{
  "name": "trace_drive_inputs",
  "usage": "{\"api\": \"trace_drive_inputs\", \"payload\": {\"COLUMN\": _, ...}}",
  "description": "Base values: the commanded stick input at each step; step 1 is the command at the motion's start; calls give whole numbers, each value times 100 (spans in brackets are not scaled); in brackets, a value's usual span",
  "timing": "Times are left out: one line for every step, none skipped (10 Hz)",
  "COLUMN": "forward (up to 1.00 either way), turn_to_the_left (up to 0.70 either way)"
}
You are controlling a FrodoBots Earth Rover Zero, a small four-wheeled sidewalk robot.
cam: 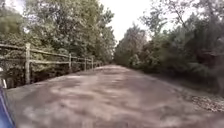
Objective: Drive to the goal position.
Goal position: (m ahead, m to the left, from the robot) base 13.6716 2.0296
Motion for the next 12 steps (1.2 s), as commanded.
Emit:
{"api": "trace_drive_inputs", "payload": {"forward": 70, "turn_to_the_left": 0}}
{"api": "trace_drive_inputs", "payload": {"forward": 70, "turn_to_the_left": 0}}
{"api": "trace_drive_inputs", "payload": {"forward": 70, "turn_to_the_left": 0}}
{"api": "trace_drive_inputs", "payload": {"forward": 70, "turn_to_the_left": 0}}
{"api": "trace_drive_inputs", "payload": {"forward": 70, "turn_to_the_left": 0}}
{"api": "trace_drive_inputs", "payload": {"forward": 70, "turn_to_the_left": 0}}
{"api": "trace_drive_inputs", "payload": {"forward": 70, "turn_to_the_left": 0}}
{"api": "trace_drive_inputs", "payload": {"forward": 70, "turn_to_the_left": 0}}
{"api": "trace_drive_inputs", "payload": {"forward": 70, "turn_to_the_left": 0}}
{"api": "trace_drive_inputs", "payload": {"forward": 70, "turn_to_the_left": 0}}
{"api": "trace_drive_inputs", "payload": {"forward": 70, "turn_to_the_left": 0}}
{"api": "trace_drive_inputs", "payload": {"forward": 70, "turn_to_the_left": 0}}
